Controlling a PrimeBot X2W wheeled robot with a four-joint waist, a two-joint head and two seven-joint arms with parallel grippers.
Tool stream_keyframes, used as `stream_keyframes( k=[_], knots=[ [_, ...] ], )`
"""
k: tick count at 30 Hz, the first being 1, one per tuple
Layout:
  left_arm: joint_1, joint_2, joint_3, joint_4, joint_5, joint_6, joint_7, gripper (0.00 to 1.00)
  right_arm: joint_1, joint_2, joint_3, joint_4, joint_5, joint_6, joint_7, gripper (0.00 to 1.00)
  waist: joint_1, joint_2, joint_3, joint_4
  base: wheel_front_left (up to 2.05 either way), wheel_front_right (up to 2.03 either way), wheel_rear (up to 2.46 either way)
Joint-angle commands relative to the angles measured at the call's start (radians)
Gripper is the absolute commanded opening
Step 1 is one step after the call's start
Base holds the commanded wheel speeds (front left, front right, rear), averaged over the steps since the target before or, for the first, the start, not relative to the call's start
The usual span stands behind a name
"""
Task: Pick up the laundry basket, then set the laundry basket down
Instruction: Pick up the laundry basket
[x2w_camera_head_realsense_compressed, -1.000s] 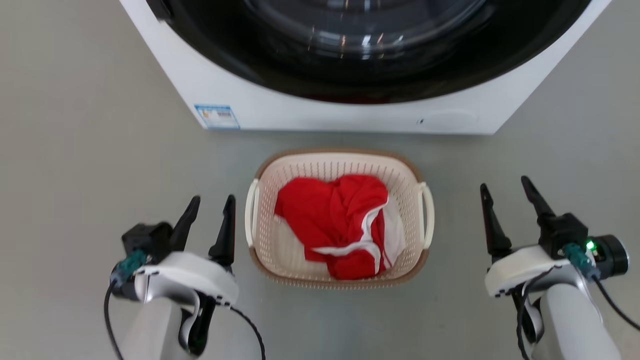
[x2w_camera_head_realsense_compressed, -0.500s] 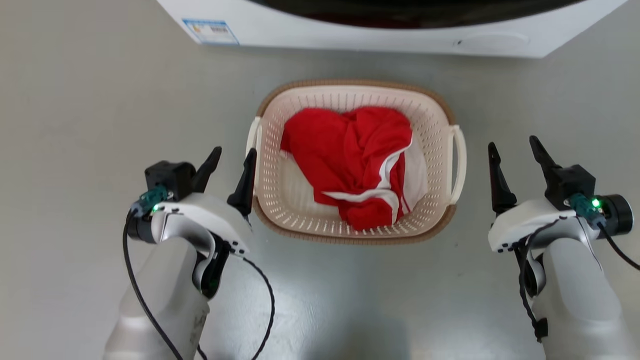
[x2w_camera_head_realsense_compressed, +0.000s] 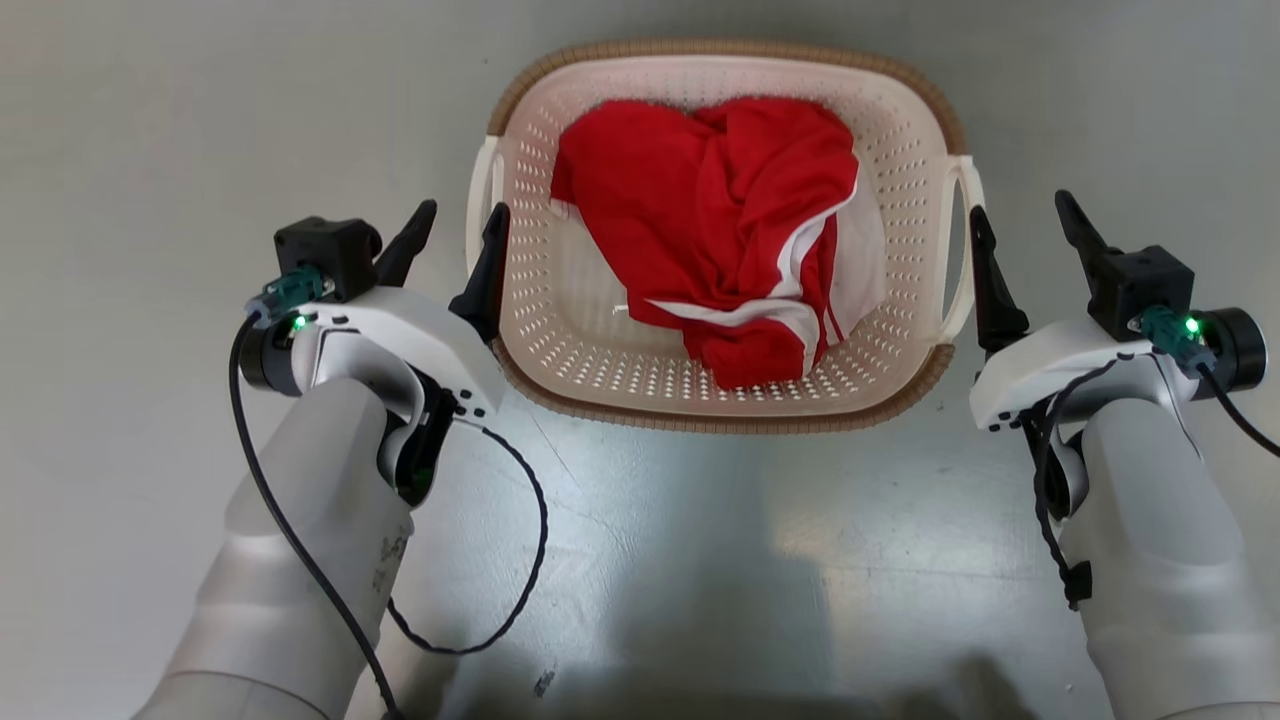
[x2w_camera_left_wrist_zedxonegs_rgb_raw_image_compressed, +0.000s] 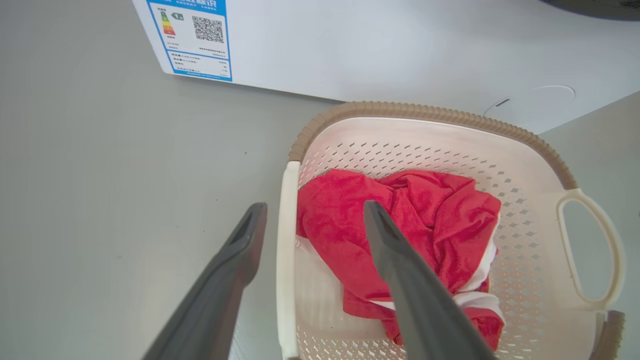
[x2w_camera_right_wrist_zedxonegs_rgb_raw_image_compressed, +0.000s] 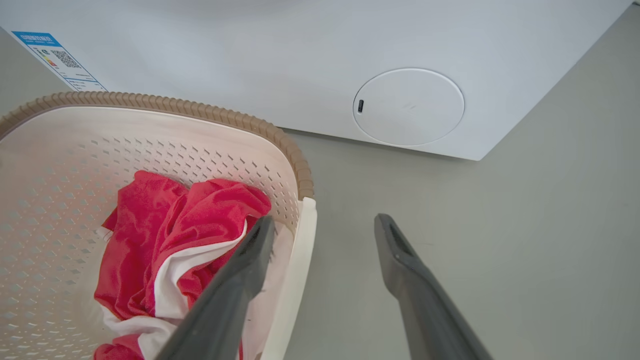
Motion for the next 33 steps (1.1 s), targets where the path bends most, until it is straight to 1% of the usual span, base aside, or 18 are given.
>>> stream_keyframes(
  k=[1,8,17,23,33],
  knots=[
    [-0.007,0.036,0.014,-0.004,-0.005,-0.006,-0.006,1.00,0.010,0.009,0.024,-0.014,0.006,0.006,-0.014,1.00,0.0000,0.0000,0.025,-0.005,0.00,0.00,0.00],
    [-0.063,0.050,-0.025,0.057,-0.004,-0.006,-0.006,1.00,-0.007,0.009,0.047,-0.018,0.038,0.006,-0.014,1.00,0.0000,0.0000,0.076,-0.016,0.00,0.00,0.00],
    [-0.118,0.044,-0.070,0.120,-0.010,-0.006,-0.006,1.00,-0.023,0.009,0.086,-0.012,0.072,0.006,-0.014,1.00,0.0000,0.0000,0.117,-0.017,0.00,0.00,0.00],
    [-0.138,0.037,-0.088,0.138,-0.015,-0.006,-0.006,1.00,-0.026,0.009,0.102,-0.018,0.082,0.006,-0.014,1.00,0.0000,0.0000,0.139,-0.022,0.00,0.00,0.00],
    [-0.158,0.041,-0.108,0.164,-0.020,-0.006,-0.006,1.00,-0.027,0.009,0.123,-0.021,0.107,0.006,-0.014,1.00,0.0000,0.0000,0.162,-0.034,0.00,0.00,0.00]
  ],
)
